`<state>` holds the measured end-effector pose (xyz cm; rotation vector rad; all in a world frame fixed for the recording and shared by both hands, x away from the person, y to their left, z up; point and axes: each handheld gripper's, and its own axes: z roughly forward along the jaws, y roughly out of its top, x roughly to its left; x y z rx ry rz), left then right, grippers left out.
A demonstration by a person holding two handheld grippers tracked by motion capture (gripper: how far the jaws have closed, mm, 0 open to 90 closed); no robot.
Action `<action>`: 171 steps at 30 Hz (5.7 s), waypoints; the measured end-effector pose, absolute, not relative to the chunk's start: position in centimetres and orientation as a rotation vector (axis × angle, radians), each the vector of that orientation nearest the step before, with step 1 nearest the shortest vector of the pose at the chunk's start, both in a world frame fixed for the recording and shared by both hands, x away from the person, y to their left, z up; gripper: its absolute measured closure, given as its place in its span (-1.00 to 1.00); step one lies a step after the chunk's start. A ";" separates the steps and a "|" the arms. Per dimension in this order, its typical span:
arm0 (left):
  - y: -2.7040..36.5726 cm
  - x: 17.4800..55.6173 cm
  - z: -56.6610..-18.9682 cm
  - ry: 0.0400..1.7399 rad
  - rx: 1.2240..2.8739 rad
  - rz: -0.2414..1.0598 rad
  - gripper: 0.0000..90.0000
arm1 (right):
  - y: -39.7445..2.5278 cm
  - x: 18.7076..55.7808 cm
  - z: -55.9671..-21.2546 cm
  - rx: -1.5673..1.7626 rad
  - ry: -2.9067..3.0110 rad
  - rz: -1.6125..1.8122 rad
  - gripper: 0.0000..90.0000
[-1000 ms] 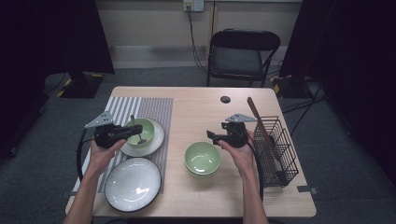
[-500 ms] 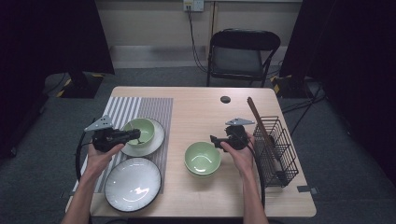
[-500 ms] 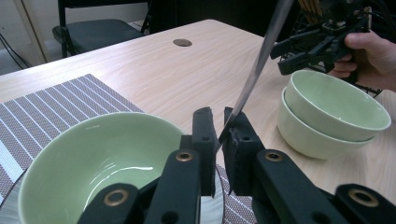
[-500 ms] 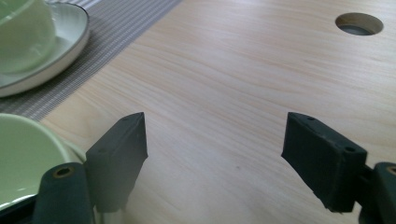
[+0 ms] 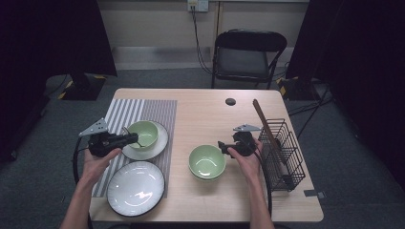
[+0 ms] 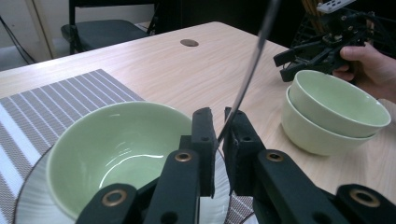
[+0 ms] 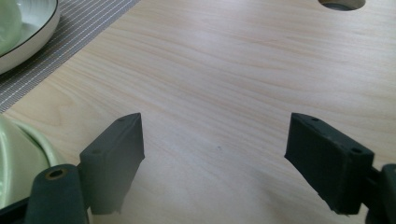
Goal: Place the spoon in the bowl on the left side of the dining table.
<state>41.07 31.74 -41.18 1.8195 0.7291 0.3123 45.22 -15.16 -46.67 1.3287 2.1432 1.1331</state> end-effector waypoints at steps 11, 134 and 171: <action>33.1 40.9 -41.0 0.756 1.795 0.335 0.91 | -15.8 45.2 -47.5 1.358 2.150 1.062 -0.58; 37.0 42.4 -44.6 1.029 1.785 0.430 0.70 | -15.5 44.4 -50.1 1.329 2.162 0.947 -0.62; 38.0 42.1 -48.7 1.200 1.970 0.492 -0.11 | -16.2 44.7 -49.4 1.372 2.151 0.960 -0.47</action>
